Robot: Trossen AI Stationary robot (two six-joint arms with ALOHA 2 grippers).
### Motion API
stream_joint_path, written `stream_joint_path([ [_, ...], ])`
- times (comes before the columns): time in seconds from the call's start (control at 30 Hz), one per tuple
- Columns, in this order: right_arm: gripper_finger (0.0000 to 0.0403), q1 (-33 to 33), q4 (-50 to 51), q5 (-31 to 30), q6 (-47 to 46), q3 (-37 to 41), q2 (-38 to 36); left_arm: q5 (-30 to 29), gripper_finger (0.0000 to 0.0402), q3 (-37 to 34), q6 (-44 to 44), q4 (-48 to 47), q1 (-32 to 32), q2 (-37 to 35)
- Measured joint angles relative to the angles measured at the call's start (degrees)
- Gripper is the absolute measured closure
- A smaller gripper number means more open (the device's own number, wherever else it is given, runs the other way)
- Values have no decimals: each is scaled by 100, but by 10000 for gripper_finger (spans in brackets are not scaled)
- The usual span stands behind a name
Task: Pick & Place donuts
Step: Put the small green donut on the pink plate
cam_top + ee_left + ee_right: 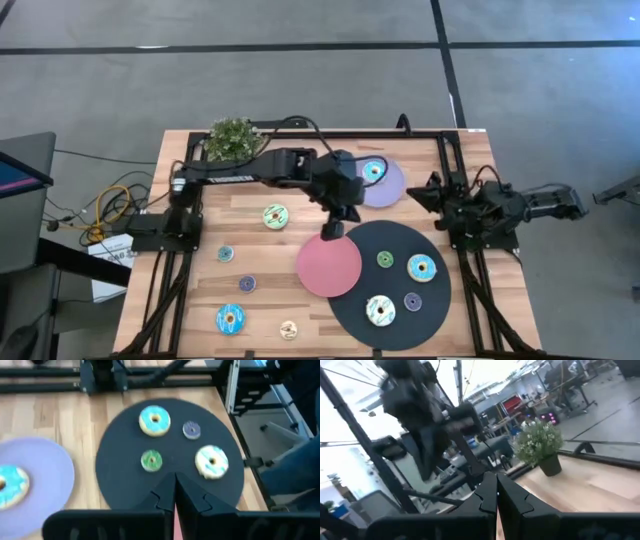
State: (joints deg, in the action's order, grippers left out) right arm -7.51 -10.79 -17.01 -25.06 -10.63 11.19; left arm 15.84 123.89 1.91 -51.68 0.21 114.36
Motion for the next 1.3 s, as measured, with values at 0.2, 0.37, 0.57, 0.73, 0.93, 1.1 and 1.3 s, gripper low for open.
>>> stream_joint_path([
  [0.2,403,-500,743,-794,-22,-1674,2295,60,401,-2553,-50,1605,75,-1663],
  [0.37,403,-625,3271,-1134,-1273,-3570,4254,3,401,-5226,-352,3131,216,-3670],
  [0.57,403,-676,6659,-683,-2485,-5799,6242,-788,402,-7587,-1107,3978,94,-5939],
  [0.73,402,-959,7967,43,-3184,-6610,7302,-1349,401,-8545,-1643,3929,-185,-7424],
  [0.93,367,-1471,8207,669,-4162,-6588,7960,-1841,401,-8948,-1961,3823,-365,-8498],
  [1.1,298,-1781,8263,721,-4892,-6588,8412,-1977,401,-8978,-2006,3690,-372,-8763],
  [1.3,192,-1863,8193,702,-5037,-6543,8933,-1976,401,-8981,-2070,3655,-372,-8669],
])
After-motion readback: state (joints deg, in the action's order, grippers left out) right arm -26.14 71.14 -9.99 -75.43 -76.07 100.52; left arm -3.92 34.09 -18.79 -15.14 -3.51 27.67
